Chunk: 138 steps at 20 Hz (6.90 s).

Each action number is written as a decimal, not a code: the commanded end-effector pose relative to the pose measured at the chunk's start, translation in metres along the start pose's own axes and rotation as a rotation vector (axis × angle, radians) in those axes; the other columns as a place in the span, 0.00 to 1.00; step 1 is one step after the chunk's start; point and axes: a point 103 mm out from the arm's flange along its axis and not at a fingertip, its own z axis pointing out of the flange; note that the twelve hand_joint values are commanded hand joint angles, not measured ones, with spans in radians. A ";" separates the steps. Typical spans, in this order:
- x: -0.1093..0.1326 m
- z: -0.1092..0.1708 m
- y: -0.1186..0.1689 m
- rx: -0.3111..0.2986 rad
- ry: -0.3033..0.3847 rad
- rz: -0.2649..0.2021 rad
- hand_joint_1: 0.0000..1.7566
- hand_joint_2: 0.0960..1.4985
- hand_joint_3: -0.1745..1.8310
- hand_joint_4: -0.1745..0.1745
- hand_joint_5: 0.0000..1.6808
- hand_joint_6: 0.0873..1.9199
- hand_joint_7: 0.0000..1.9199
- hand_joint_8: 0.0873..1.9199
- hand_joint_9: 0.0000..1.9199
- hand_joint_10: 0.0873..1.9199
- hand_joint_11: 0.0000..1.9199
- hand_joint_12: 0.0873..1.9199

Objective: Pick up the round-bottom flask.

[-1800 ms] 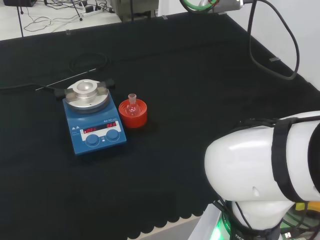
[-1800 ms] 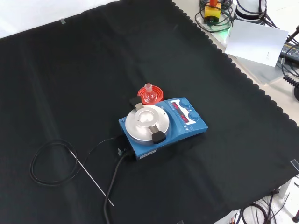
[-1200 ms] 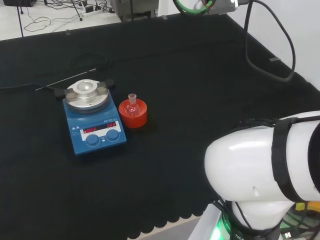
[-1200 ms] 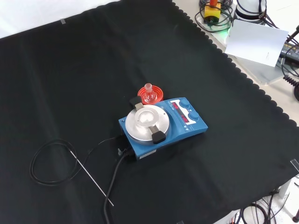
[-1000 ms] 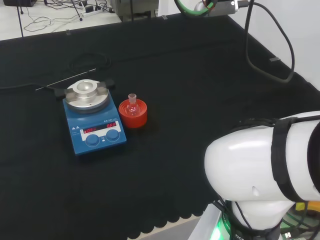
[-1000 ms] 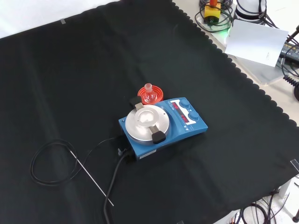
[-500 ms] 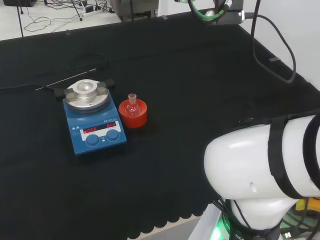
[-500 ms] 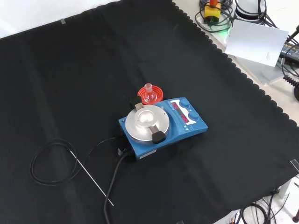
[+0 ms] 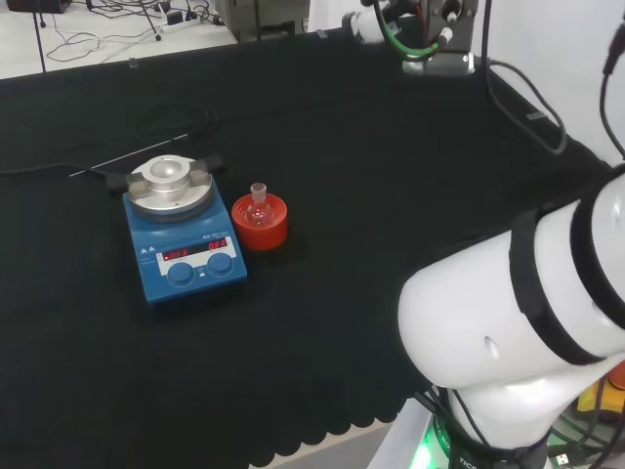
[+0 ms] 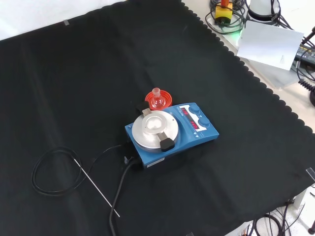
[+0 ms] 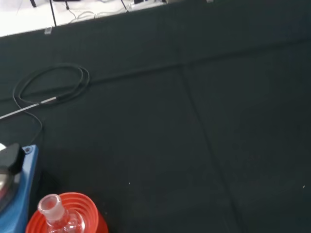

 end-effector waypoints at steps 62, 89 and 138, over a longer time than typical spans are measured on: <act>0.118 0.256 0.062 0.169 0.065 -0.233 0.56 0.34 0.42 0.38 0.36 0.26 0.18 0.34 0.28 0.31 0.08 0.72; 0.121 0.260 0.070 0.158 0.048 -0.227 0.57 0.34 0.44 0.26 0.50 0.42 0.18 0.35 0.28 0.32 0.09 0.72; 0.143 0.209 0.062 0.080 -0.142 -0.218 0.61 0.43 0.46 1.00 0.65 0.51 0.25 0.33 0.37 0.28 0.17 0.69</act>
